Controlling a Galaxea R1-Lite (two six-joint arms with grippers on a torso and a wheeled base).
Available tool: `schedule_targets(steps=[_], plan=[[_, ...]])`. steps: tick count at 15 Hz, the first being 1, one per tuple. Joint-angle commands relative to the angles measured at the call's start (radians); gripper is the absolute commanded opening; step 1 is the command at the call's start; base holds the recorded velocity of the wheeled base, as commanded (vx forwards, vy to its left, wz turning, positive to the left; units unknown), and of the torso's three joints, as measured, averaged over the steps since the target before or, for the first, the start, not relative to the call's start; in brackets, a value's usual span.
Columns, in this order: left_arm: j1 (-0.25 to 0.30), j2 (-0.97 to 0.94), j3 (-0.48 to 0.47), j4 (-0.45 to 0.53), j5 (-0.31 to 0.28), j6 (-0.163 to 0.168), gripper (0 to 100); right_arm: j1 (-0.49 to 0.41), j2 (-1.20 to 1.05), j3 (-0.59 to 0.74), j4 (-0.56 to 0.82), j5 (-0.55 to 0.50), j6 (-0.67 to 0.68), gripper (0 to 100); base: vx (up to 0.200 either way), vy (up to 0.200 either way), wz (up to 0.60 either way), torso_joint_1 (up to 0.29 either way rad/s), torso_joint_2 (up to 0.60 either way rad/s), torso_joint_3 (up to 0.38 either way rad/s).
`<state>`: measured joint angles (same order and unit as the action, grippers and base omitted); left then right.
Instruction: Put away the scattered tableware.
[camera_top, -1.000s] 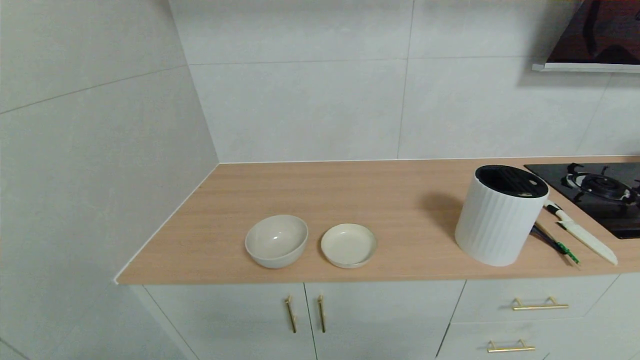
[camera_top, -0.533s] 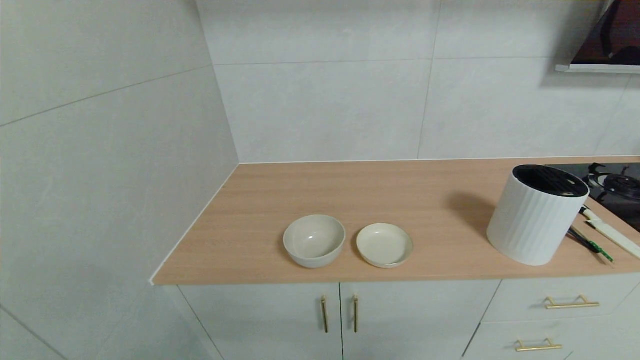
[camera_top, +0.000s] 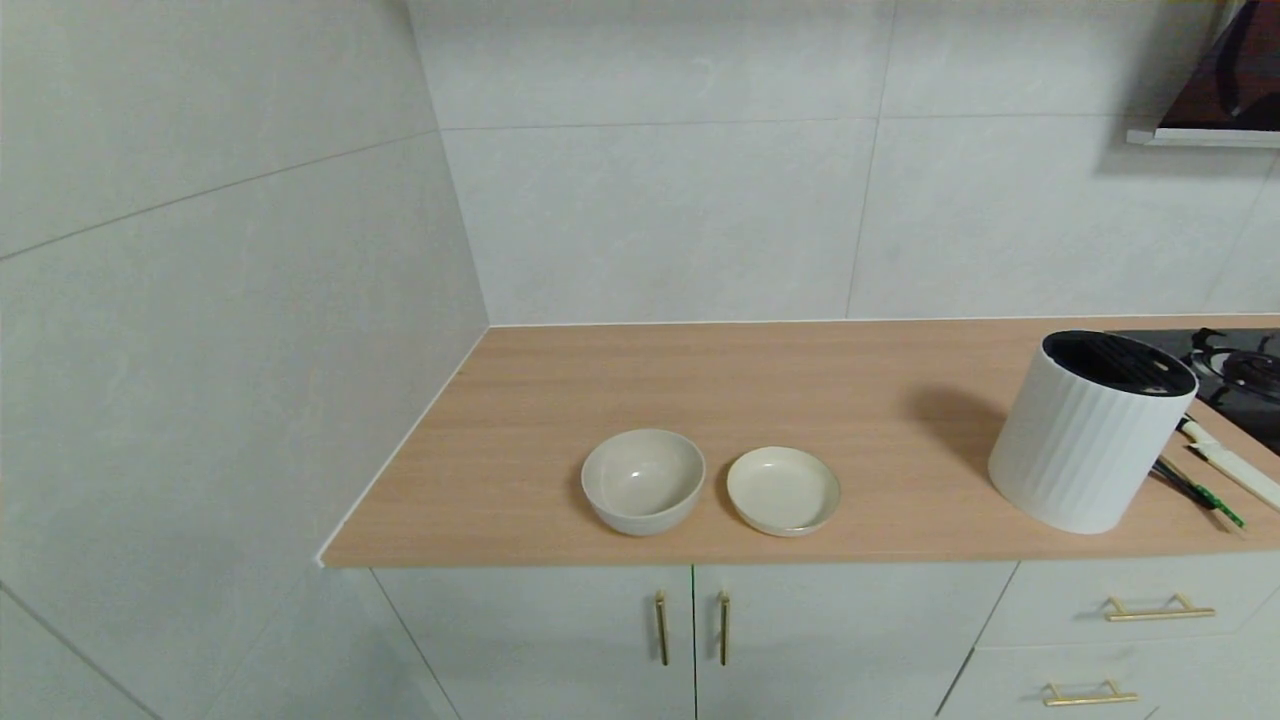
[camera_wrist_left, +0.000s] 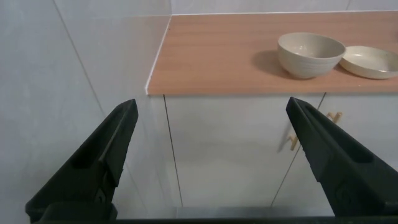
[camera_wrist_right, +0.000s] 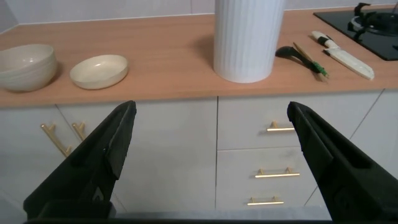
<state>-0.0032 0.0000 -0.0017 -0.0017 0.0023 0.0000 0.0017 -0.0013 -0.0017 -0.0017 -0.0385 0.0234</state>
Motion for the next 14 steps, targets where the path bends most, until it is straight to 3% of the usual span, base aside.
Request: schedule_targets(steps=[1, 8, 14], plan=[[-0.001, 0.0, 0.0, 0.0, 0.001, 0.0, 100, 0.0, 0.001, 0.0, 0.0, 0.0, 0.0, 100, 0.0, 0.0, 0.0, 0.0, 0.0, 0.0], [-0.001, 0.0, 0.0, 0.0, 0.001, 0.0, 100, 0.0, 0.001, 0.0, 0.0, 0.0, 0.0, 100, 0.0, 0.0, 0.0, -0.011, 0.02, 0.013], [-0.001, 0.0, 0.002, 0.0, 0.001, 0.0, 100, 0.0, 0.001, 0.0, -0.001, 0.0, 0.0, 100, 0.0, 0.0, 0.0, -0.215, 0.47, 0.249]])
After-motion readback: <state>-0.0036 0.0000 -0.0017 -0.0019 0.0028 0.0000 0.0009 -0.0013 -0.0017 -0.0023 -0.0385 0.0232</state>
